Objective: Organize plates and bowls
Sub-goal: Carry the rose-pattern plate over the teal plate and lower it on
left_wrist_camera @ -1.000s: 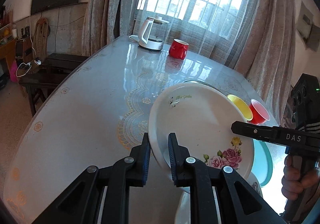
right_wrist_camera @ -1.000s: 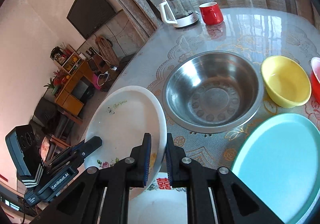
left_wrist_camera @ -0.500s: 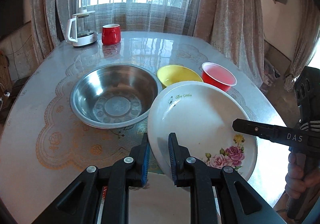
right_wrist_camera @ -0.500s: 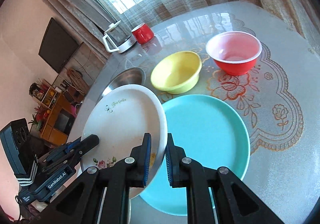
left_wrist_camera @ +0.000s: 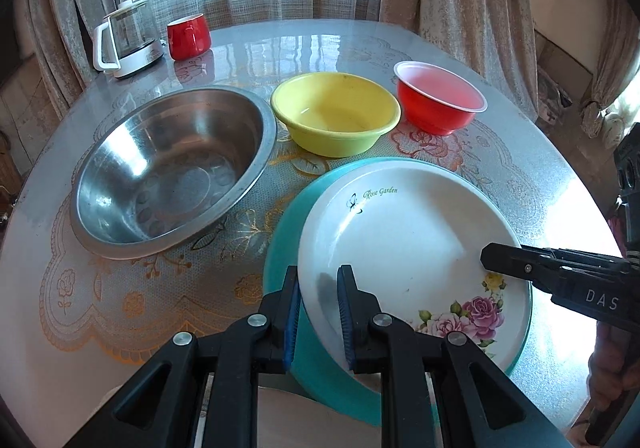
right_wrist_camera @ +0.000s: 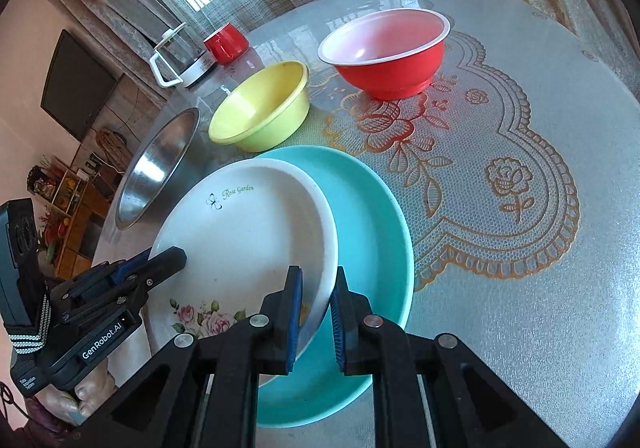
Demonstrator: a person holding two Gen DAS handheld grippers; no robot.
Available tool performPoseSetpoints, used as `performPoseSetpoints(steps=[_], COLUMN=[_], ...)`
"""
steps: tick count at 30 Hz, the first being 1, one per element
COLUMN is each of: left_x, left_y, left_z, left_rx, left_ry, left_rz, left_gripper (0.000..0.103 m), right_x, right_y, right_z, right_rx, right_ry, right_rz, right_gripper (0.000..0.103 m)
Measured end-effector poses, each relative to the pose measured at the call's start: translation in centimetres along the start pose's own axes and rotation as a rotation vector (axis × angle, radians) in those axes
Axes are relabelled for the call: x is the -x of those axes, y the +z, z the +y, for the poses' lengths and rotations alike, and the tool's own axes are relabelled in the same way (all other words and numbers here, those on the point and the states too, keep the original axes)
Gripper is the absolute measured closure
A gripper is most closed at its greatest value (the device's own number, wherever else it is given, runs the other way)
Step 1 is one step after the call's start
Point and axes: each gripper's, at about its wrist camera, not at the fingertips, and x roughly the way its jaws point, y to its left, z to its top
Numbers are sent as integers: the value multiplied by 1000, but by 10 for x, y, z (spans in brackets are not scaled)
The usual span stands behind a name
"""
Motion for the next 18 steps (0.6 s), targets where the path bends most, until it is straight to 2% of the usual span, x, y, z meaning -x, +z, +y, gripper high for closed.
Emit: performPoseSetpoints(steps=[5, 18], left_x=[-10, -10], left_y=[-1, 1], left_z=[-3, 2], left_rx=[-16, -12], left_ry=[31, 11], left_rz=[23, 17], left_gripper=[85, 85], right_x=[-7, -10], right_y=[3, -1], right_z=[7, 27], right_rx=[47, 175], right_ry=[-51, -188], right_rz=[1, -45], right_gripper=[89, 84])
